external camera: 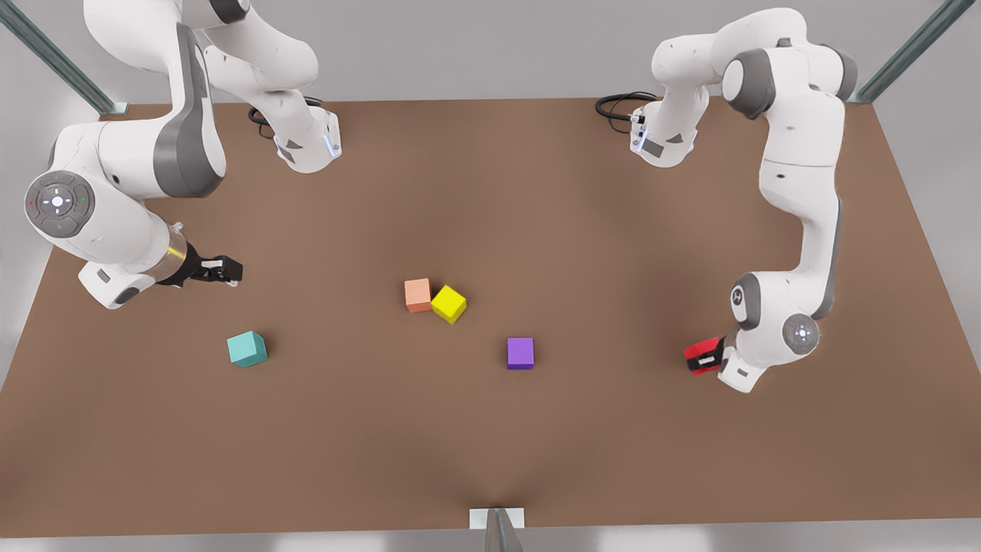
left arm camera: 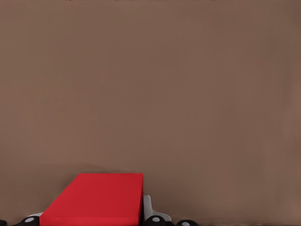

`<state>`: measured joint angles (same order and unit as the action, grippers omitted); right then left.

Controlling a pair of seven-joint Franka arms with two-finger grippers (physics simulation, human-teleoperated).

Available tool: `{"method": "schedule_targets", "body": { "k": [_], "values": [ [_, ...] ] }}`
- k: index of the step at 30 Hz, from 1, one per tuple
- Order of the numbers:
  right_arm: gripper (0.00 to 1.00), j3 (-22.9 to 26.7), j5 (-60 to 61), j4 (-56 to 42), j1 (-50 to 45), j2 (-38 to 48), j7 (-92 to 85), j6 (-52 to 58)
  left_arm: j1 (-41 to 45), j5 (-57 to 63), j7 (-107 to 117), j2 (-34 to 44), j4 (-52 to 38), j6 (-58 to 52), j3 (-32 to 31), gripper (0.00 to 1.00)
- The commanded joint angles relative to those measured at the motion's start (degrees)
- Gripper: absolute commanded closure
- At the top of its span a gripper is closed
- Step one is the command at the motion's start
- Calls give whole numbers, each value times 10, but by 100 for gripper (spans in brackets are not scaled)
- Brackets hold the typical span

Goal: Pick up red wooden cube and pass to hand red wooden cube and place in blue wooden cube

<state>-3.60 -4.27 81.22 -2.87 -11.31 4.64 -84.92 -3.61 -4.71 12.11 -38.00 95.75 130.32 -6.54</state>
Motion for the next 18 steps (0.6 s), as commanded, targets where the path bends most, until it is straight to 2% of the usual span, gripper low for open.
{"method": "schedule_targets", "body": {
  "k": [1, 3, 6, 9, 14, 16, 18],
  "values": [
    [0, 0, -1, 0, 0, 1, -4, 0, 3, -68, 58, 0, -48, -88, -41, 32],
    [0, 0, 0, -1, 0, -3, -30, 1, 3, -148, 14, -21, -139, -233, -98, 33],
    [0, 0, 2, -1, 1, -2, -31, 1, 3, -248, -37, -30, -169, -244, -182, 33],
    [0, 0, 4, -1, 1, -2, -31, 2, -3, -350, -145, -46, -173, -247, -199, 32],
    [0, 0, 3, 0, 1, -4, -31, 2, -19, -401, -246, -103, -192, -123, -283, 33],
    [0, 0, 3, 0, 1, -4, -31, 2, -19, -396, -314, -108, -190, -75, -292, 33],
    [0, 0, 3, 3, 1, -3, -31, 1, -21, -429, -374, -112, -190, -77, -292, 33]
  ]
}}
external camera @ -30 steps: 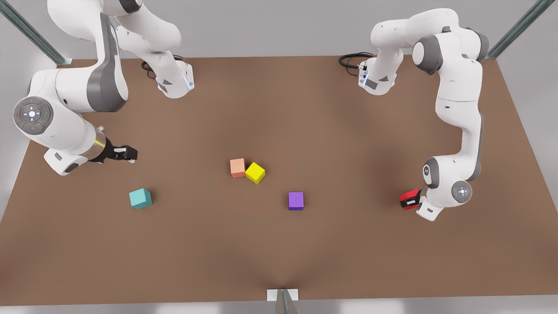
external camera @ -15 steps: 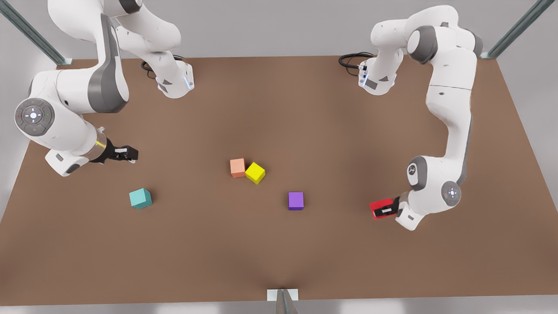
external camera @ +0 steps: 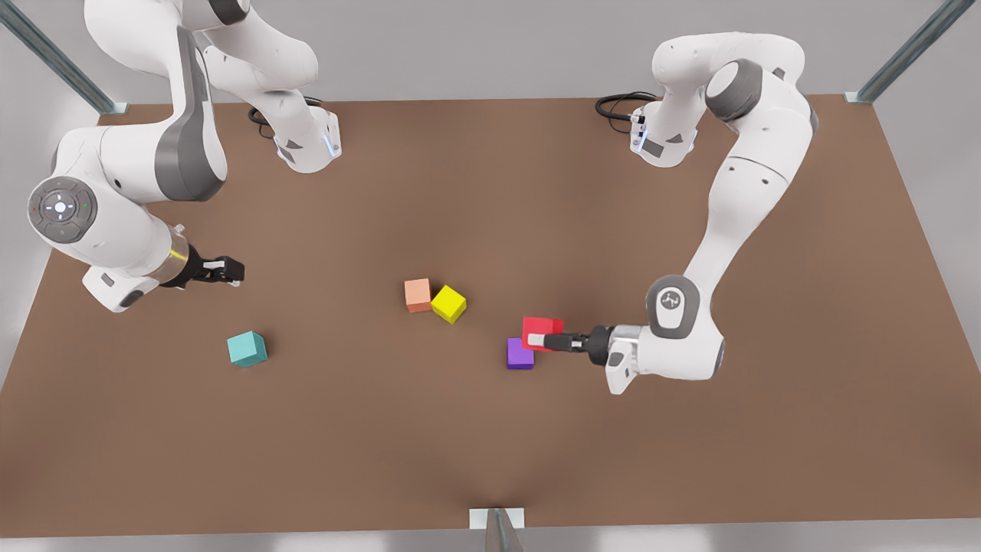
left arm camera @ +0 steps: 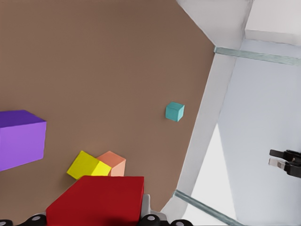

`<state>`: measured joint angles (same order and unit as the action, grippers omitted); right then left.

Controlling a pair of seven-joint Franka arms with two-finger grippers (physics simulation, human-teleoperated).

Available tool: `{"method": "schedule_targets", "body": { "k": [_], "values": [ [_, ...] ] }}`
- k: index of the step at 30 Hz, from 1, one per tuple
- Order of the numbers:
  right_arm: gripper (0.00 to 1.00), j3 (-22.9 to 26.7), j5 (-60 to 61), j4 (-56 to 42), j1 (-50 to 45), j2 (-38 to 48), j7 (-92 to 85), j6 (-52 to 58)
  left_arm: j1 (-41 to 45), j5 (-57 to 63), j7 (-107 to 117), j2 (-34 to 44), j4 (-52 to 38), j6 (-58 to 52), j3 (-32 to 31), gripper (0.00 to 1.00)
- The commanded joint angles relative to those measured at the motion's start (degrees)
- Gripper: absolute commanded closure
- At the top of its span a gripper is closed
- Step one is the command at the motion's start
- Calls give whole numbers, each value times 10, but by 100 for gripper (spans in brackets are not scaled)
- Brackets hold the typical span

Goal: Pick up red wooden cube and pass to hand red wooden cube and place in blue wooden cube

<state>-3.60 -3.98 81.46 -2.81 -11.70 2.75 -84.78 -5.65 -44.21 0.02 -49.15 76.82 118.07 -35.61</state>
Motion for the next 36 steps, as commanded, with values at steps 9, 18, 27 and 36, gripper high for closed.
{"method": "schedule_targets", "body": {
  "k": [9, 18, 27, 36],
  "values": [
    [0, 0, 0, 1, 0, 1, -13, 1, 46, -130, -358, -17, -5, 88, -16, 34],
    [0, 0, 62, -45, -1, -45, -12, -2, 62, -185, -401, -59, -28, 96, -36, 34],
    [0, -5, 455, -135, -18, -231, -204, -102, 63, -196, -402, -64, -27, 95, -36, 34],
    [0, -11, 575, -132, -21, -290, -894, -103, 62, -205, -401, -73, -27, 91, -43, 34]
  ]
}}
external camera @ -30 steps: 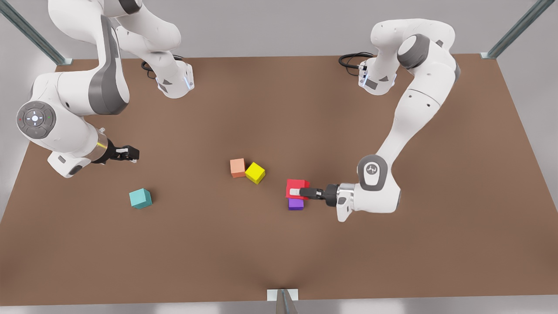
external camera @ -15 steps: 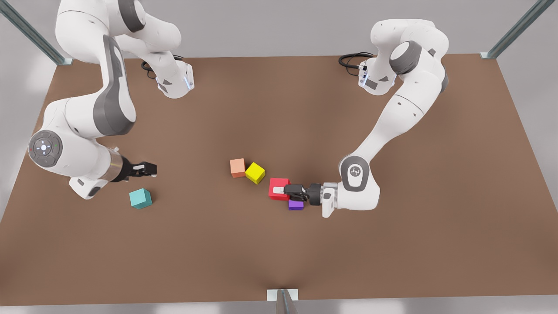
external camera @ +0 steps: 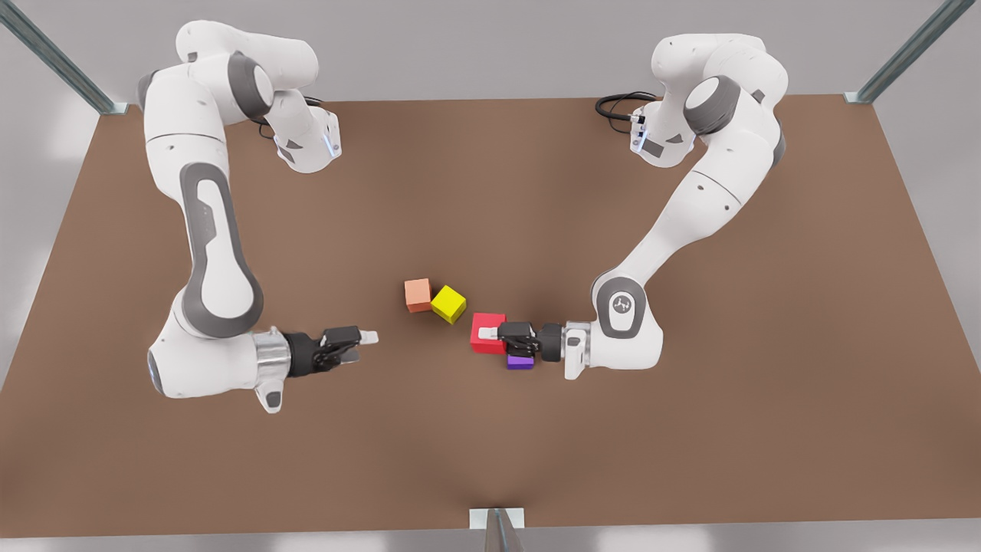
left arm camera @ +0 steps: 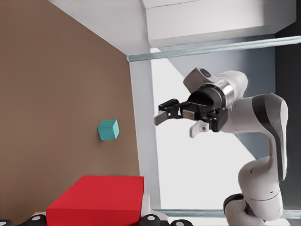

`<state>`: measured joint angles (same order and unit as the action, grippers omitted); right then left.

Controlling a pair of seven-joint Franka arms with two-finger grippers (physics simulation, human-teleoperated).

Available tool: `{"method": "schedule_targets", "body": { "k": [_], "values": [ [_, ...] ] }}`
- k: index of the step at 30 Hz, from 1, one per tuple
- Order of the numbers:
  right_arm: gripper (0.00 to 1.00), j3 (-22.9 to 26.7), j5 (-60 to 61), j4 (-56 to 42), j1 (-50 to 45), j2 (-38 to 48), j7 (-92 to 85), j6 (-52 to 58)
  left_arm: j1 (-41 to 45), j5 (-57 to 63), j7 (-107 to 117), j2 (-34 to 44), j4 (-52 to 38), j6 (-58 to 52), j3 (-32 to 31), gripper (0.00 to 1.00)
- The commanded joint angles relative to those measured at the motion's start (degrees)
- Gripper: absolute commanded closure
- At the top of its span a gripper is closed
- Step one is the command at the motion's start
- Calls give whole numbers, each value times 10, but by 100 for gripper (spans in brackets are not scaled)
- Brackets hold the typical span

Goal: Pick up red wooden cube and pass to hand red wooden cube and place in blue wooden cube

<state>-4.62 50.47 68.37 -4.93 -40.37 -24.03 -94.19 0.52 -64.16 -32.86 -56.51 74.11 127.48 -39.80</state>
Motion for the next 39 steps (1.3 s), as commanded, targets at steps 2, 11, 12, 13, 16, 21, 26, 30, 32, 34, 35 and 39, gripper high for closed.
{"method": "schedule_targets", "body": {
  "k": [2, 11, 12, 13, 16, 21, 26, 30, 32, 34, 35, 39],
  "values": [
    [0, -1, 55, 3, -3, -15, -762, -11, 0, -5, -72, 1, 0, -3, -1, 34],
    [0, -1, 228, 17, -24, -46, -931, -69, -2, -9, -70, 1, 0, -5, -5, 34],
    [0, -1, 256, 29, -27, -46, -961, -68, -2, -9, -70, 0, 0, -5, -5, 34],
    [0, -2, 261, 32, -28, -46, -965, -68, -2, -9, -70, 0, 0, -5, -5, 34],
    [0, -7, 281, 33, -32, -47, -980, -67, -2, -9, -67, -1, 0, -5, -5, 34],
    [0, -6, 305, 54, -42, -42, -995, -74, -3, -9, -46, 0, 0, -5, -5, 34],
    [0, -6, 342, 91, -62, -21, -1019, -196, -3, -11, -26, 0, 0, -5, -5, 34],
    [0, -13, 364, 120, -66, -6, -1040, -221, -2, -13, 21, -2, 0, -5, -5, 34],
    [0, -21, 377, 142, -66, -1, -1050, -221, -3, -13, 22, -2, 0, -6, -5, 34],
    [0, -27, 385, 161, -66, 14, -1053, -221, -3, -13, 22, -2, 0, -6, -5, 34],
    [0, -27, 386, 177, -66, 23, -1053, -221, -2, -13, 22, -3, 0, -5, -5, 34],
    [0, -38, 392, 208, -66, 37, -1058, -221, -1, -19, 30, -3, 0, -6, -5, 34]
  ]
}}
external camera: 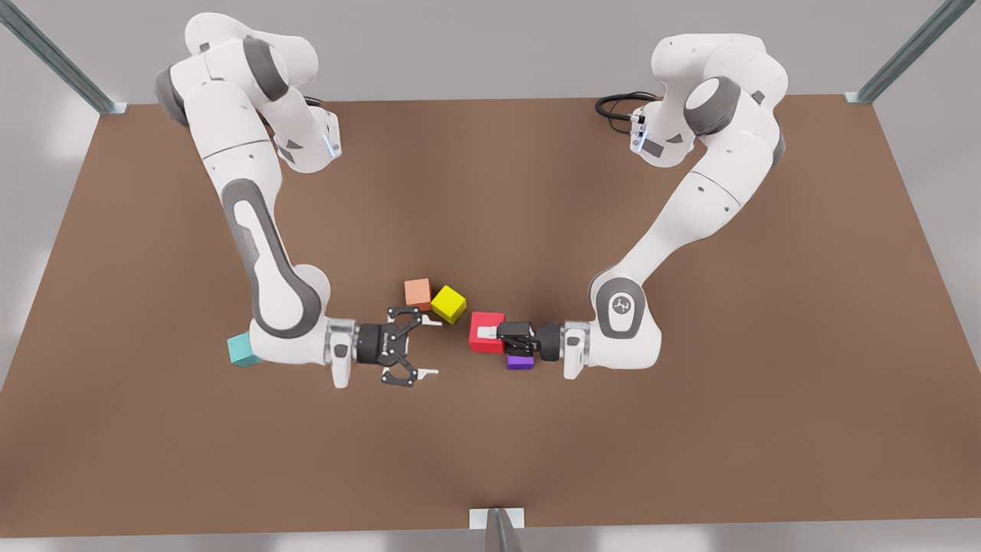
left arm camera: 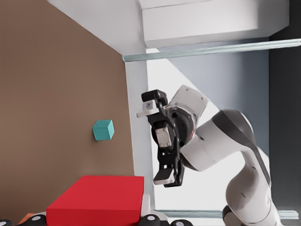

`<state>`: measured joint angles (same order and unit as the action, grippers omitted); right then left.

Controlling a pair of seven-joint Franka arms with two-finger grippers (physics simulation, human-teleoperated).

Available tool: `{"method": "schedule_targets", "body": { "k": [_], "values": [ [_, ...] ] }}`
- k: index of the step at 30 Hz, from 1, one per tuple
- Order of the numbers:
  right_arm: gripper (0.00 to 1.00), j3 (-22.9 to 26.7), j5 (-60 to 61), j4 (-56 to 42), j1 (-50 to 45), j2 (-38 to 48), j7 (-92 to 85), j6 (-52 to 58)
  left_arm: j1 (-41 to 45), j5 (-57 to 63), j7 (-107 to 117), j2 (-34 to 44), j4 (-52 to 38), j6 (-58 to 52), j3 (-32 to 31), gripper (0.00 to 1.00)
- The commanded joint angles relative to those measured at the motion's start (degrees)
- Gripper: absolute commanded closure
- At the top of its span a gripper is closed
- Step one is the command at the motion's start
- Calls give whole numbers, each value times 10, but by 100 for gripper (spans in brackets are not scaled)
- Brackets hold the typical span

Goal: Pick up red wooden cube and pass to hand red wooden cube and place in blue wooden cube

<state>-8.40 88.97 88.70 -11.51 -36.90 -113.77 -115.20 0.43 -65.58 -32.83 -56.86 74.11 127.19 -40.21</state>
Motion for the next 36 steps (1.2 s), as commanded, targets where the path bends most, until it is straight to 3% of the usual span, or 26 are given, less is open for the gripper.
{"method": "schedule_targets", "body": {
  "k": [1, 36],
  "values": [
    [0, -5, 7, 13, 0, 7, -162, -11, 0, -5, 36, 2, 0, -3, 0, 34],
    [0, -13, 52, 22, -62, -12, -156, -48, 4, -6, 37, -5, -8, -1, -1, 34]
  ]
}}
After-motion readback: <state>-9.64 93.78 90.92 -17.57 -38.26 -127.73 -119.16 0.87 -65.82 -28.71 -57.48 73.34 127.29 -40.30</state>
